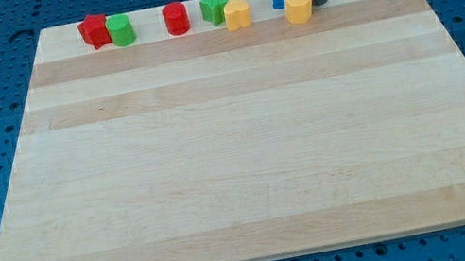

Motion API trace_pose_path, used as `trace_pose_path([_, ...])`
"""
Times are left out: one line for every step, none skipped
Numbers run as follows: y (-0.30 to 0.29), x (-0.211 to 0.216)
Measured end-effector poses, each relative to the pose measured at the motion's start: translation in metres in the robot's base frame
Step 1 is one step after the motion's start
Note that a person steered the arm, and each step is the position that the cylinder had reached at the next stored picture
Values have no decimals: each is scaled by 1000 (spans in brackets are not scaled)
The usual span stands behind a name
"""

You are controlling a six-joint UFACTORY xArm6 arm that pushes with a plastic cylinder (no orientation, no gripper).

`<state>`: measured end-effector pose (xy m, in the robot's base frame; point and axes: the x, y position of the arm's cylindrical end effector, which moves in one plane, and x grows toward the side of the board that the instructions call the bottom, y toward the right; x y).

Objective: Move yellow hexagon towards center

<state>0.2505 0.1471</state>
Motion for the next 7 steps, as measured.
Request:
trace_pose_path([-26,1])
trace_pose_path([-48,0])
trace_pose_path([-43,4])
trace_pose_path([-87,10])
trace_pose_path([-133,12])
trace_pose_path([-139,39])
trace_pose_path([-131,58])
